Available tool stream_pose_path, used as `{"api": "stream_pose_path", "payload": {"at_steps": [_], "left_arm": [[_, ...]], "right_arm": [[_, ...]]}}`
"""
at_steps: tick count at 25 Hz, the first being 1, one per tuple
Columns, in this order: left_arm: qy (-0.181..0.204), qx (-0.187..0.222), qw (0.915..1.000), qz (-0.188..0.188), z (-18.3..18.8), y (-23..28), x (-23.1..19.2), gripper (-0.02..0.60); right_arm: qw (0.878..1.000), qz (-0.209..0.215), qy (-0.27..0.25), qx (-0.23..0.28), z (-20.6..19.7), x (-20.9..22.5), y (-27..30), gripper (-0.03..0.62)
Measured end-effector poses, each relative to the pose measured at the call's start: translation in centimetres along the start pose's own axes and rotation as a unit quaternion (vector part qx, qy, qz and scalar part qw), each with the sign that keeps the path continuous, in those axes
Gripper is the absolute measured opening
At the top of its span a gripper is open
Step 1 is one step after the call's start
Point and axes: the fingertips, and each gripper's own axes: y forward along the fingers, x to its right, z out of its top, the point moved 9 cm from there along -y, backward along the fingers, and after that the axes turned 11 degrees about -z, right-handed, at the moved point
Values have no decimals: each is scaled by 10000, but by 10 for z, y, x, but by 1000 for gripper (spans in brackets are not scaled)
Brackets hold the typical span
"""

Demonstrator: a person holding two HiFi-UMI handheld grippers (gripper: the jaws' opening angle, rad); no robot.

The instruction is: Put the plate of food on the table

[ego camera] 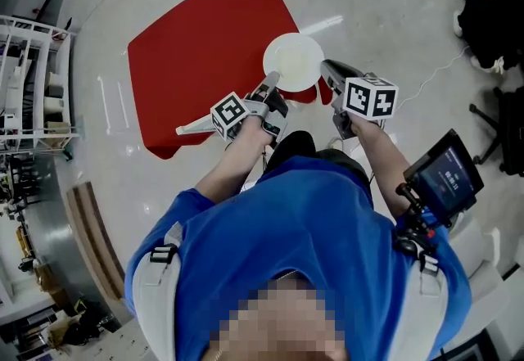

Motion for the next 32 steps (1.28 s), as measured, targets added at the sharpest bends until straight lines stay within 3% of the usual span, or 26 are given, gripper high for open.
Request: {"api": "stream_pose_path", "payload": {"at_steps": [4, 12, 17, 25, 32], "left_arm": [[62, 145, 9999, 26, 1, 19, -1, 14], [75, 349, 9994, 7, 2, 6, -2, 14], [59, 520, 9986, 1, 58, 63, -21, 15], [5, 623, 9981, 23, 73, 57, -14, 15], [-125, 637, 9979, 83, 130, 73, -41, 15]], "right_arm": [[9999, 149, -29, -78, 15, 16, 14, 21], [9994, 264, -147, -186, 12, 8, 20, 21], [9986, 317, -277, -330, 59, 23, 94, 21], [9975, 325, -396, -479, 70, 5, 105, 21], [9965, 237, -459, -659, 81, -5, 170, 21]]}}
